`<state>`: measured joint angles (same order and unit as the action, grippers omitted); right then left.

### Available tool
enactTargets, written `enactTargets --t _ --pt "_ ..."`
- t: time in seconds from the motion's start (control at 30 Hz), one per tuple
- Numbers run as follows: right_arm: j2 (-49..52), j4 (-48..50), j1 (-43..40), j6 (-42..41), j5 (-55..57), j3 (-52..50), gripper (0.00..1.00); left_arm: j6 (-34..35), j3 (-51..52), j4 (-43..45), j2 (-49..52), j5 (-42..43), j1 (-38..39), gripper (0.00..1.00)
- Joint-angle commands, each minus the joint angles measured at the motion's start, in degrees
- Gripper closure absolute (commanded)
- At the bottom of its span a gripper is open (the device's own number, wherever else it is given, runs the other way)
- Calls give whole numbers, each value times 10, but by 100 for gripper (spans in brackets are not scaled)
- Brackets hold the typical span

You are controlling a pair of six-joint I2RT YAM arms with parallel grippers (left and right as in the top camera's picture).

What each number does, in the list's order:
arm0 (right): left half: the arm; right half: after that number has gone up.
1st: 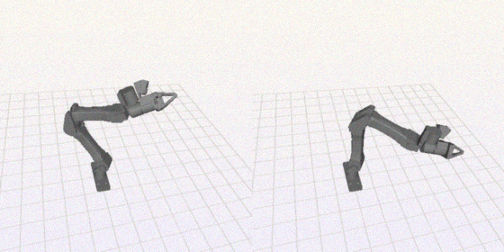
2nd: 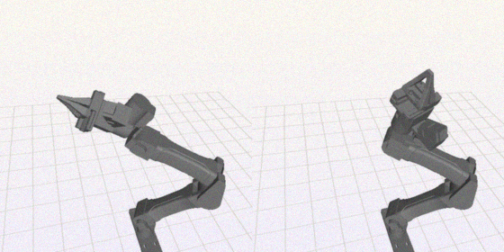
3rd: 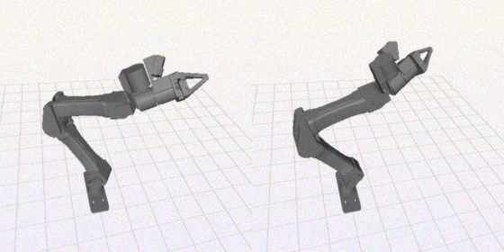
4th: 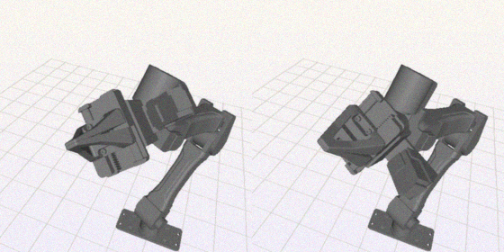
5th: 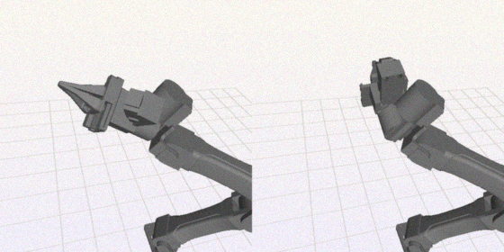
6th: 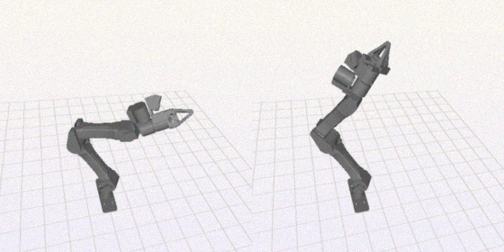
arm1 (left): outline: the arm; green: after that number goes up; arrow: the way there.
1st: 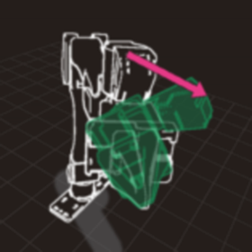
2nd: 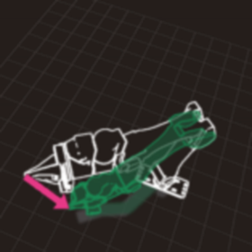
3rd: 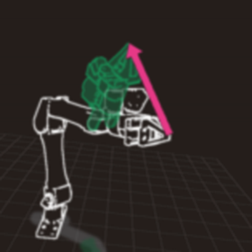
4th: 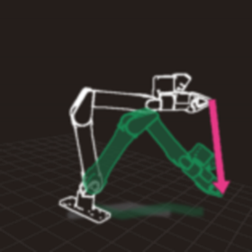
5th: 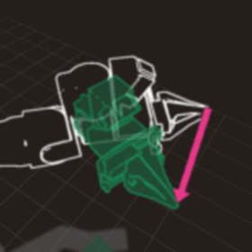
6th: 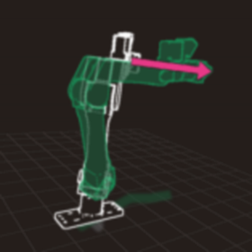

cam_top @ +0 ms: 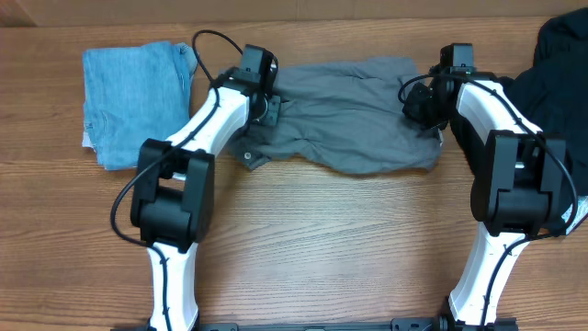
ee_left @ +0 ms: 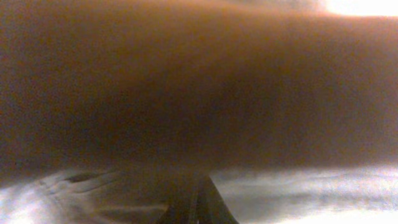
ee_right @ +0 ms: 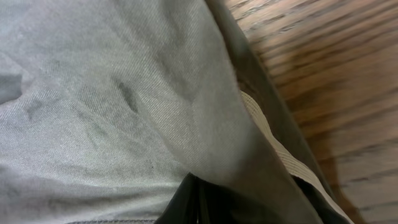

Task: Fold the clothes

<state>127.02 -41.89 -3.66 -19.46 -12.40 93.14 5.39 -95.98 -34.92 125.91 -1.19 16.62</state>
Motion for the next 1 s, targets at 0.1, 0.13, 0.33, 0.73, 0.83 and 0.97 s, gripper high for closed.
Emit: enactTargets --t 0.1,0.13,0.33,0.73,0.83,0.97 --pt "-59 -11 -9 4 29 22 96 -26 -16 71 -144 -24 -9 96" --pt "-67 -15 -9 4 29 22 96 -31 -16 78 -145 -24 -9 96" --pt "-119 -57 -9 6 20 22 96 -41 -16 68 -100 -17 -9 96" --pt "-170 -167 34 76 -52 -11 96 -41 -16 119 27 -9 -16 96" --pt "-169 -152 58 76 -48 -43 96 -41 -16 161 54 -9 -26 96" --pt "-167 -110 76 75 -40 -100 96 -40 -16 190 76 -7 -37 96"
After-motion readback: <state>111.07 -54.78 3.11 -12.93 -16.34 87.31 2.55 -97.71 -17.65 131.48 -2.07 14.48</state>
